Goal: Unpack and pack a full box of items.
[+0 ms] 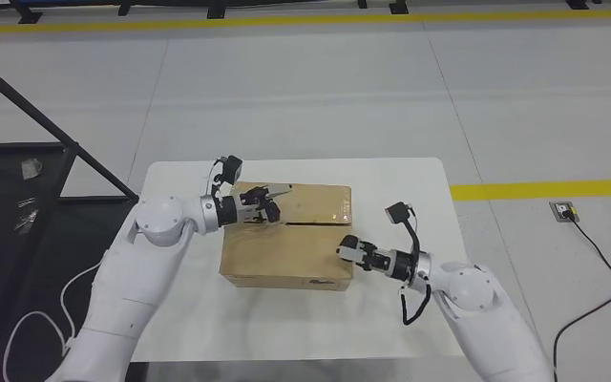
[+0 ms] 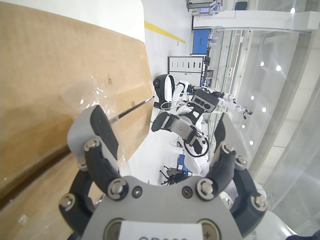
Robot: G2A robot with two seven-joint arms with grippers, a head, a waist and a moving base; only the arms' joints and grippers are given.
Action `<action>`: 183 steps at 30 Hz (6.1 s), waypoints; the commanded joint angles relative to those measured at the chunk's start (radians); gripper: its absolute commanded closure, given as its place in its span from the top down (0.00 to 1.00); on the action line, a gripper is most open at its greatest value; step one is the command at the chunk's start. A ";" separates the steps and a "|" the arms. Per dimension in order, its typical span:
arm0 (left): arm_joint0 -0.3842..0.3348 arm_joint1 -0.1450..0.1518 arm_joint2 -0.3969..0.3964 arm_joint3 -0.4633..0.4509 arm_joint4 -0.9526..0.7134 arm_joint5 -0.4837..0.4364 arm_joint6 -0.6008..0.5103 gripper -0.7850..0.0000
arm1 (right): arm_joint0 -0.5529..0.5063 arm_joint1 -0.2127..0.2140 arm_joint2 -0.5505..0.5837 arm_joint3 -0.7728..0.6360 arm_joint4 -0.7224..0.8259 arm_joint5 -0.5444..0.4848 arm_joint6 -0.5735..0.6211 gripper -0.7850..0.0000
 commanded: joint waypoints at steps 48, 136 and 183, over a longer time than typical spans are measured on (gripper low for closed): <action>0.597 0.086 -0.570 -0.453 -0.354 -0.140 0.170 1.00 | 0.068 -0.007 -0.101 -0.040 -0.105 0.014 -0.106 1.00; 0.819 0.097 -0.589 -0.492 -0.330 -0.280 0.272 1.00 | 0.733 -0.375 -0.701 0.227 -0.996 1.089 0.311 1.00; 0.801 0.101 -0.549 -0.461 -0.267 -0.296 0.323 1.00 | 0.668 -0.534 -0.466 0.374 -1.298 0.838 0.562 0.45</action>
